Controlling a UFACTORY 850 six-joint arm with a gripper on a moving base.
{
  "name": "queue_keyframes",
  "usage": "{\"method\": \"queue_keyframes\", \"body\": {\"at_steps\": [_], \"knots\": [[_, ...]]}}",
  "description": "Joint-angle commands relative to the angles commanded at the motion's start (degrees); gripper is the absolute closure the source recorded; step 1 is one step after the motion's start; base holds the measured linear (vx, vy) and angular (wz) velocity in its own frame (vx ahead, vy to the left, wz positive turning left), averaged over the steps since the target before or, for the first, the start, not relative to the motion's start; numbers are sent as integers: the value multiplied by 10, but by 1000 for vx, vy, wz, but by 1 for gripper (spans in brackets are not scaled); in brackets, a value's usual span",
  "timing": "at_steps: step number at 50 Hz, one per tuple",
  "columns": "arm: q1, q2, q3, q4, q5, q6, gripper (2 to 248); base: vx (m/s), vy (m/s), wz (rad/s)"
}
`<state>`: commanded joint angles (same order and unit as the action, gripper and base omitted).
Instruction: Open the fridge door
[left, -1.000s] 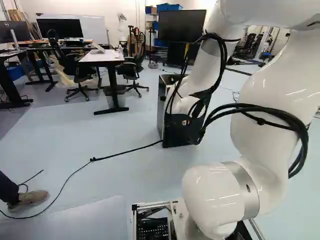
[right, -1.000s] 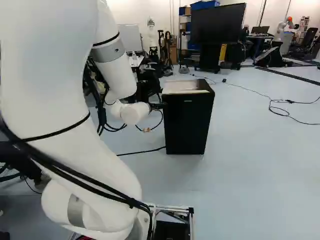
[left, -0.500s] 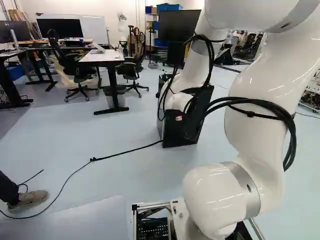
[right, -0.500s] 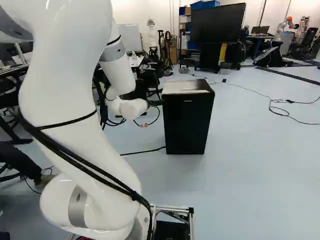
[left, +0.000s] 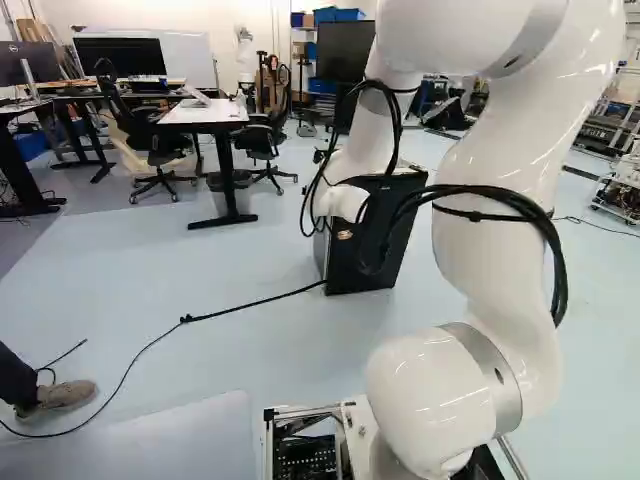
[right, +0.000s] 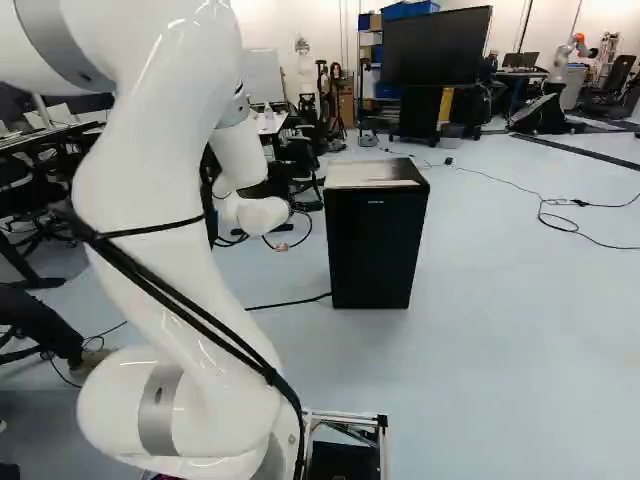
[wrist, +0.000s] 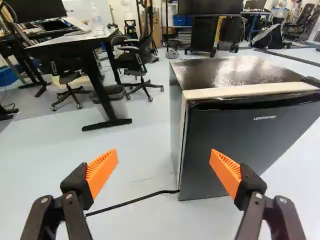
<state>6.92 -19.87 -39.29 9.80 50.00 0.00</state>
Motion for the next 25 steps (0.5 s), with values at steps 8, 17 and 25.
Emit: {"method": "queue_keyframes", "body": {"at_steps": [8,17,25], "knots": [[11,-27,-21,17,0,0,3,0,0,0],[23,-57,-46,38,5,0,3,0,0,0],[32,-86,-71,57,13,0,3,0,0,0]]}}
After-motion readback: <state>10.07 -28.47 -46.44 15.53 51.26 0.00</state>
